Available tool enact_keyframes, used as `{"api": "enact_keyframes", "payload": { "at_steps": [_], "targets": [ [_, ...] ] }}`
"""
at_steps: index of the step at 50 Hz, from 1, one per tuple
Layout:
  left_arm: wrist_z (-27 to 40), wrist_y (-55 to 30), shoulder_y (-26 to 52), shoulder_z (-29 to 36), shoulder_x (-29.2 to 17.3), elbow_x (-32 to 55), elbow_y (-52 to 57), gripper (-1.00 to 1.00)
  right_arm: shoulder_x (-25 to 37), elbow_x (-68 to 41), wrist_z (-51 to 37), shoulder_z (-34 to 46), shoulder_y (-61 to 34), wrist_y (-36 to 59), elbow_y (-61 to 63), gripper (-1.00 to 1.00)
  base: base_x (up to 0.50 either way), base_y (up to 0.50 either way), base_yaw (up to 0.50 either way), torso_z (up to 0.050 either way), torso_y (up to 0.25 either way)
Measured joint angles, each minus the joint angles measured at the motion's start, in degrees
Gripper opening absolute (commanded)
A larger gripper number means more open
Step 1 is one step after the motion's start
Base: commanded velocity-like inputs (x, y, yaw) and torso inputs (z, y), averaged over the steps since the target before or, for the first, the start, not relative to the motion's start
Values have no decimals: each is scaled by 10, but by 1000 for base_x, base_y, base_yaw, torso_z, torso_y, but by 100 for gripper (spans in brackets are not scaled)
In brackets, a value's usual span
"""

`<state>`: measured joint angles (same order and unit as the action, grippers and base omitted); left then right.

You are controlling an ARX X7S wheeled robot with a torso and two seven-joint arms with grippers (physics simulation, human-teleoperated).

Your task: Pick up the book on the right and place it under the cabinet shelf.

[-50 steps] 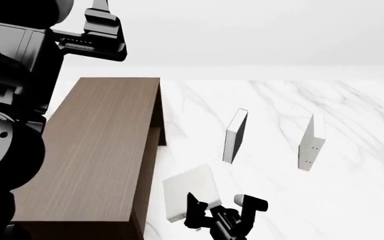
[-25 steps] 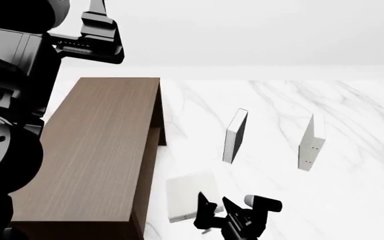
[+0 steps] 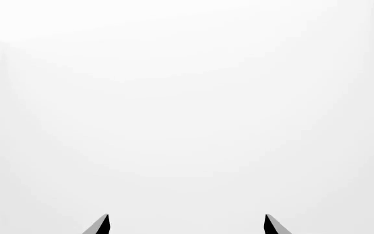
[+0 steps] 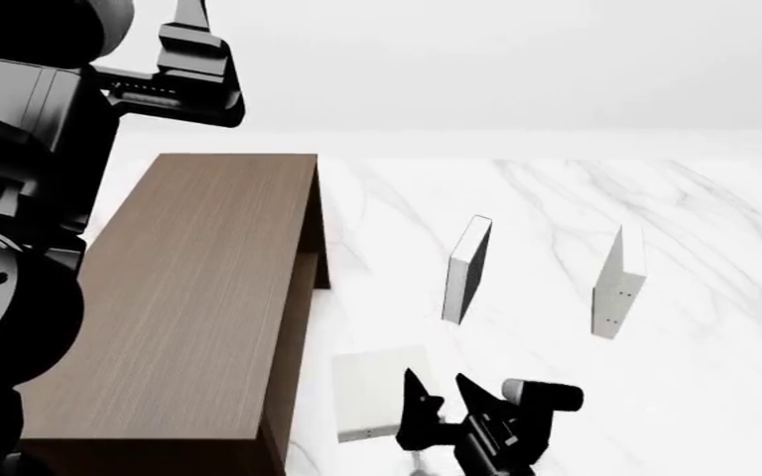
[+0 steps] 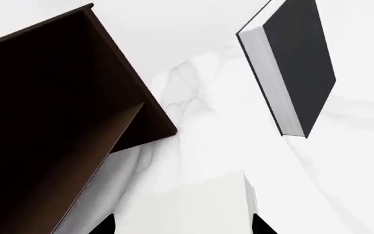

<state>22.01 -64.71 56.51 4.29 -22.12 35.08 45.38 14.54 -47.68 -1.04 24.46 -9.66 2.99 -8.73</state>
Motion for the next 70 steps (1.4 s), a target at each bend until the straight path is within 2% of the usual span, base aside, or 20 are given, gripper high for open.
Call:
{"api": "enact_keyframes", "payload": {
  "at_steps": [9,21,47,70],
  "targets": [
    [4,-5,1,-4,1,7,5,100,39,35,-39,9,3,12,90,100,0,0,0,0,0],
    [21,-54,27,-25,18,50,30,100,94,89,-120,-4,-10,43,173,100,0,0,0,0,0],
    [68,-132,17,-107,26,148,100,100,133,145,-193,-22,-30,67,192,100,0,0,0,0,-42],
    [98,-147,43,-124,14,194,101,100,140,157,-191,-13,-43,72,193,100,0,0,0,0,-72]
  ]
}}
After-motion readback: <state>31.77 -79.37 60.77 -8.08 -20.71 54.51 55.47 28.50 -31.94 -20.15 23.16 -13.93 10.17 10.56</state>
